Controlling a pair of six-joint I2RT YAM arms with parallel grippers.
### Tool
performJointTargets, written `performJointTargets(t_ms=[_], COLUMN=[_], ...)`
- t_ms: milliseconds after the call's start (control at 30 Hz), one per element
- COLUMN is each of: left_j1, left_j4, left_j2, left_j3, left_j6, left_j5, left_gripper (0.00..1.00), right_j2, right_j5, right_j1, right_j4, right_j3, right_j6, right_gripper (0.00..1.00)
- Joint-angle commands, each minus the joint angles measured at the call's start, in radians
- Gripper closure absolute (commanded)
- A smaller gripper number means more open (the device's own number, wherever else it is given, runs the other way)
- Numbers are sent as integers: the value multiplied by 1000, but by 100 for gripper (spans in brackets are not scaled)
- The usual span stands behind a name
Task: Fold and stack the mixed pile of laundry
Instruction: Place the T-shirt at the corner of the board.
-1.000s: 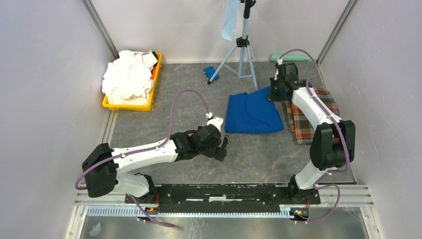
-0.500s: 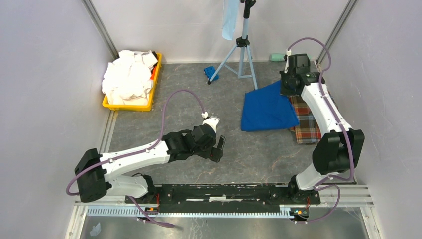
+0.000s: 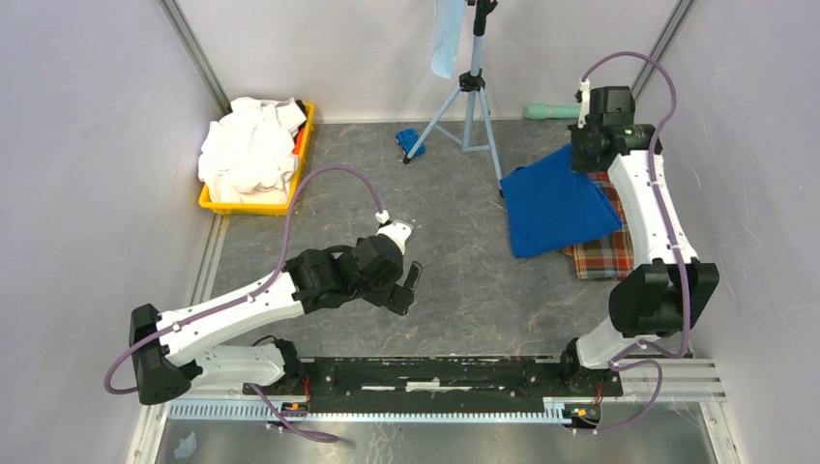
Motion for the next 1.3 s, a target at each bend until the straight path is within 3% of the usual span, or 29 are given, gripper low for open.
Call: performJointTargets(t_ms=[0,767,1033,1267], left_j1=[-2,7,16,28], left_j4=[-69,-51,-41,-5], left_j2=[-20,36,55,93], left_j3=[30,11,-5,-19], left_j6=[66,65,58,50], left_j5=[-45,-58,-54,-24], left_gripper=[0,0,0,0], right_j2=[-7,-45,66,130], right_j5=[50,153,292,430], right_j1=[-41,-134,-185,-191], right_j4=[-43,-30,26,187], right_j3=[116,92,64,-39], right_j6=[-55,-160,-212,-308], right_gripper=[100,100,100,100])
